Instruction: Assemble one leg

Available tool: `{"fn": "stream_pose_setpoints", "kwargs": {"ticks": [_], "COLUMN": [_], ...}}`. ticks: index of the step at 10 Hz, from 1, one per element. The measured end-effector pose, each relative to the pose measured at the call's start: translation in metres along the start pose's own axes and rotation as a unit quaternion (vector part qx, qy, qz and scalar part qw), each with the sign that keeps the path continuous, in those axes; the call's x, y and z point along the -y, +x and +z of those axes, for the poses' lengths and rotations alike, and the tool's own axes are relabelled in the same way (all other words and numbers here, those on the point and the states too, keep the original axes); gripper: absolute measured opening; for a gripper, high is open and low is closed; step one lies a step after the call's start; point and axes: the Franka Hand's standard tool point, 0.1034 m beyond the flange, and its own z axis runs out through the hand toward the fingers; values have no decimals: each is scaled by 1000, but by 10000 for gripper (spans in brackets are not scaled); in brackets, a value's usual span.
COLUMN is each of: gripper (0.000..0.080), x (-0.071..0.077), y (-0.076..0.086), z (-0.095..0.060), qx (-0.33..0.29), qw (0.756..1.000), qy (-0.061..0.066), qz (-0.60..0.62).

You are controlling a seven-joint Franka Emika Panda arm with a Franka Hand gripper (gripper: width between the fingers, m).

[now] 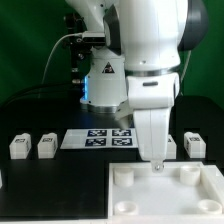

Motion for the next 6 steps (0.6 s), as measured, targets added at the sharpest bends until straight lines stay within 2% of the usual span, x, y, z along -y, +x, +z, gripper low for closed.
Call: {"fn": "stream_pose_setpoints", "kwargs": {"ticks": [1,2,4,5,6], "gripper": [649,649,649,649,649], "x": [6,12,21,24,24], "y": [11,25,57,66,66], "z": [-5,-7,-13,-15,-14], "qx": [0,-3,-5,-7,-10], "qw": [999,991,959,948,926], "qy": [2,7,2,1,6], "qz": [34,135,285,318,377]}}
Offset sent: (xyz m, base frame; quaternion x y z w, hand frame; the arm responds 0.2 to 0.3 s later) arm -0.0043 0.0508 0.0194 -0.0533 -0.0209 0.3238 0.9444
